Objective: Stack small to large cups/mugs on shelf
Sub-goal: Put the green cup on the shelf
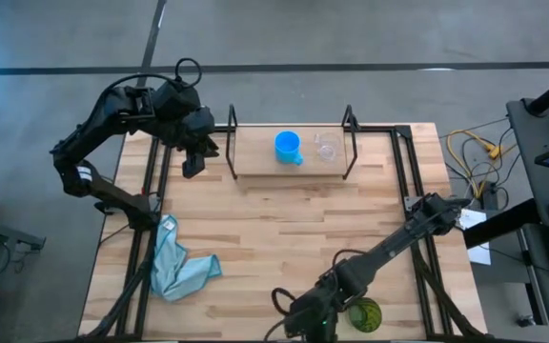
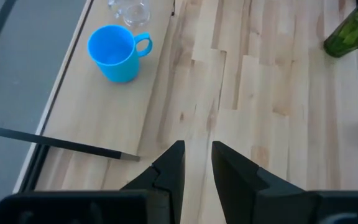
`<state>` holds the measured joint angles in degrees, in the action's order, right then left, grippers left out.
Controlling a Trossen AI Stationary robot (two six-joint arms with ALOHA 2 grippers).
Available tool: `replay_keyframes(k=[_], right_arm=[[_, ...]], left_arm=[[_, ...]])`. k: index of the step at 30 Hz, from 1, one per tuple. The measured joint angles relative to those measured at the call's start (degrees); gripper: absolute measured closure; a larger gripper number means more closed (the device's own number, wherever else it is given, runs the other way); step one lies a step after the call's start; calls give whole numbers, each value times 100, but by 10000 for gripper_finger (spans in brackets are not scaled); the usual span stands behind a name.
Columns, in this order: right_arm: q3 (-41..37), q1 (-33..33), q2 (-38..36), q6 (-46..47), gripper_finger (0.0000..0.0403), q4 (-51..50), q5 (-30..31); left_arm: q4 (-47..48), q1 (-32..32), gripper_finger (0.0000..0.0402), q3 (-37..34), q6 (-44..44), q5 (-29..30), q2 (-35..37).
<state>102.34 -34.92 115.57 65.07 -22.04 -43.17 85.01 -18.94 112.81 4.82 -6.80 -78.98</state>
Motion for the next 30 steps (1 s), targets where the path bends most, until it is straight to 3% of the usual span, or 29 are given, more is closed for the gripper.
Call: replay_keyframes(k=[5,10,14,19,21,30], right_arm=[[-109,80,-125,-399,323,-259,-80],[123,146,-385,-843,324,-2141,266],[521,202,-630,-1537,330,-3938,1338],[1165,323,-761,-1534,332,-5639,3057],[1422,315,-776,-1484,332,-6030,3487],[1280,115,-774,-1430,332,-6483,3566]], left_arm=[[-2,0,336,-4,11,54,-4],[-7,0,336,-67,9,61,-4],[-7,-2,336,-197,7,83,-4],[-6,-2,336,-419,4,83,-4],[-3,-2,336,-470,0,82,-4],[-4,-2,336,-721,-6,76,11]])
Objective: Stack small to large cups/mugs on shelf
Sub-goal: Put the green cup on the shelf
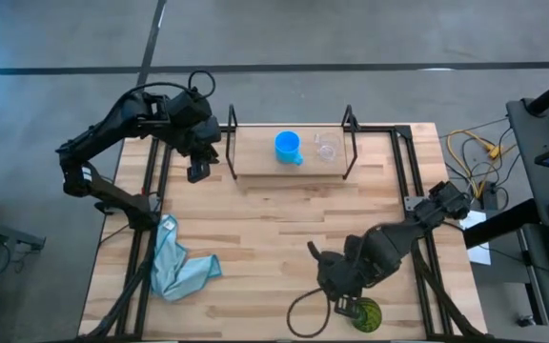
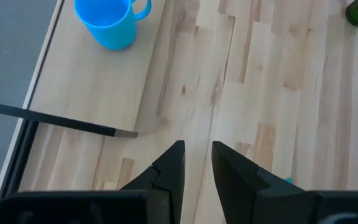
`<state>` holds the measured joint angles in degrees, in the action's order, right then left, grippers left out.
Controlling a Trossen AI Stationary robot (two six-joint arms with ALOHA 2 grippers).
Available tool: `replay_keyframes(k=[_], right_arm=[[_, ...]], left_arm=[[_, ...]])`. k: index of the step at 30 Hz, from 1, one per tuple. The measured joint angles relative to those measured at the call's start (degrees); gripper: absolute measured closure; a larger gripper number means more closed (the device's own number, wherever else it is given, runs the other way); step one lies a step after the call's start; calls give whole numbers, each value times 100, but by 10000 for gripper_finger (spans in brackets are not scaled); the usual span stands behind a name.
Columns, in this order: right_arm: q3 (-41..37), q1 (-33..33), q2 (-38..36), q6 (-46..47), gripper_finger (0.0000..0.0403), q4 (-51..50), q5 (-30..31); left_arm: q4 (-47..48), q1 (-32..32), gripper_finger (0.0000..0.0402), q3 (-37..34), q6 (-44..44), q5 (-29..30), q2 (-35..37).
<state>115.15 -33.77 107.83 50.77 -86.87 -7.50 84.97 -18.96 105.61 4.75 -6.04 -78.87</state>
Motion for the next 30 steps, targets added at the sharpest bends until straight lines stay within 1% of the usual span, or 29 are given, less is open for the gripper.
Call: replay_keyframes(k=[3,5,7,10,17,21,30], right_arm=[[-269,-117,9,50,332,-67,0],[-490,-172,9,264,332,-159,-25],[-697,-221,9,498,332,-148,-209],[-954,-306,15,614,332,-50,-511],[-1324,-515,15,760,332,272,-731],[-1419,-551,12,792,332,528,-749],[-1645,-574,13,931,332,673,-644]], left_arm=[[-2,0,336,-14,0,-2,2],[-3,0,336,-14,-2,-2,2],[-4,0,336,-14,-2,-2,8],[-2,0,336,-10,-3,-5,35],[-13,0,336,-3,-4,-7,116],[-29,0,336,-3,-4,-7,137],[-33,0,336,-3,-4,-28,142]])
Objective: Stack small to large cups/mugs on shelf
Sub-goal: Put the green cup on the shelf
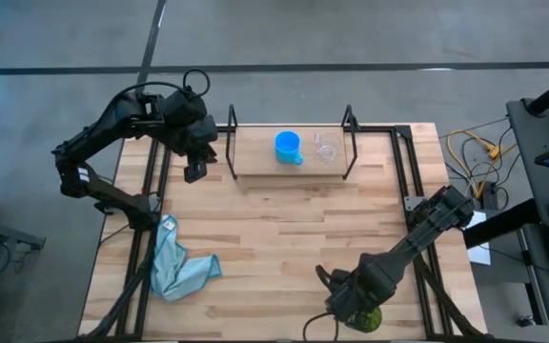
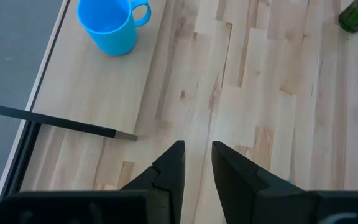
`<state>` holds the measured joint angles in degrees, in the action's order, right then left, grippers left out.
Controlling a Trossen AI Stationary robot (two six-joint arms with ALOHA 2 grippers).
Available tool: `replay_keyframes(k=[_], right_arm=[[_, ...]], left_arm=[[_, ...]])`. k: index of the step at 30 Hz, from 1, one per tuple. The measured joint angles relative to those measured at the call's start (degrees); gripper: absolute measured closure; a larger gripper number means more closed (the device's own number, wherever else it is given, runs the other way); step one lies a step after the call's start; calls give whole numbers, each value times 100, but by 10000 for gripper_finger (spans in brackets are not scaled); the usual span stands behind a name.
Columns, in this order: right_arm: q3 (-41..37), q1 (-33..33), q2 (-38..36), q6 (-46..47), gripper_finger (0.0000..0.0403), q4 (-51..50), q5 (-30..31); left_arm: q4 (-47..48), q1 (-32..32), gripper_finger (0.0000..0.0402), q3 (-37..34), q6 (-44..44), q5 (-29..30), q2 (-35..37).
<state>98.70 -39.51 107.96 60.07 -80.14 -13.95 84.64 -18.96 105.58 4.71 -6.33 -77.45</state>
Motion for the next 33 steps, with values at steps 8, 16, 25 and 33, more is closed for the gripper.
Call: replay_keyframes(k=[8,16,25,33], right_arm=[[-314,0,0,39,332,184,93],[-531,-1,0,33,332,446,95],[-732,-2,0,-11,332,575,122],[-732,0,2,-72,341,575,215]], left_arm=[[-2,0,336,-2,0,2,0],[-6,0,336,-2,-1,4,0],[-7,0,336,-2,0,6,0],[-7,0,336,-2,2,31,0]])
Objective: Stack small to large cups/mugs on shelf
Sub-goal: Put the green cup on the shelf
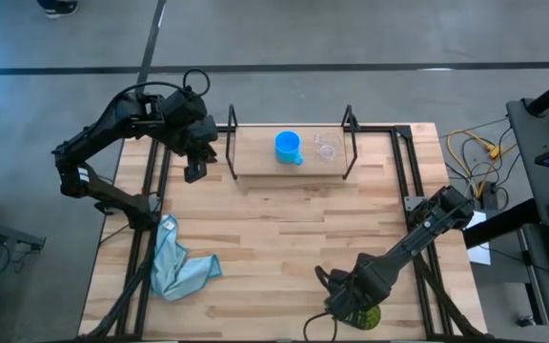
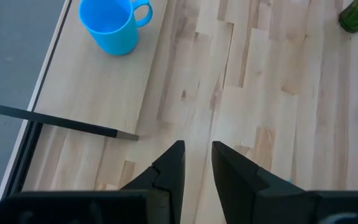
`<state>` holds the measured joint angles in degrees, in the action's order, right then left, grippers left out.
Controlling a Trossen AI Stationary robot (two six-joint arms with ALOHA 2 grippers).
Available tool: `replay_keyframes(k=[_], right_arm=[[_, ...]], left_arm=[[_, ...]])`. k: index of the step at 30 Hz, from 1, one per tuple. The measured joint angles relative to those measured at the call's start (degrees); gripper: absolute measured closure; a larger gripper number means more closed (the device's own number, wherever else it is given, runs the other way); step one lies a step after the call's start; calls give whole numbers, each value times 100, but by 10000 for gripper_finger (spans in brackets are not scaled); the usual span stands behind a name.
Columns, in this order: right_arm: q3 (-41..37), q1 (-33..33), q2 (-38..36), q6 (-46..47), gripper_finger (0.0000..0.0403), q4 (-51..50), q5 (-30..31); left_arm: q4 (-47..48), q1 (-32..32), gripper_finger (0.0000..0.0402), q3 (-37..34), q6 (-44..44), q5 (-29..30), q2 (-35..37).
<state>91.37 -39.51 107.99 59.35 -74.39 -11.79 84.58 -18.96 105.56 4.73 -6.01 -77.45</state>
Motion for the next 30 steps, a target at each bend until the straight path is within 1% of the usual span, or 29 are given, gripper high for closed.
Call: replay_keyframes(k=[7,18,25,30], right_arm=[[-24,2,6,-37,390,14,-7],[99,45,11,-109,394,15,37],[459,195,11,-335,394,-5,430],[838,487,13,-775,394,-17,1104]], left_arm=[[-2,1,336,0,2,5,-2],[-4,0,336,0,2,-4,-6],[-4,0,336,0,2,-10,-6],[-4,0,336,0,0,-20,-6]])
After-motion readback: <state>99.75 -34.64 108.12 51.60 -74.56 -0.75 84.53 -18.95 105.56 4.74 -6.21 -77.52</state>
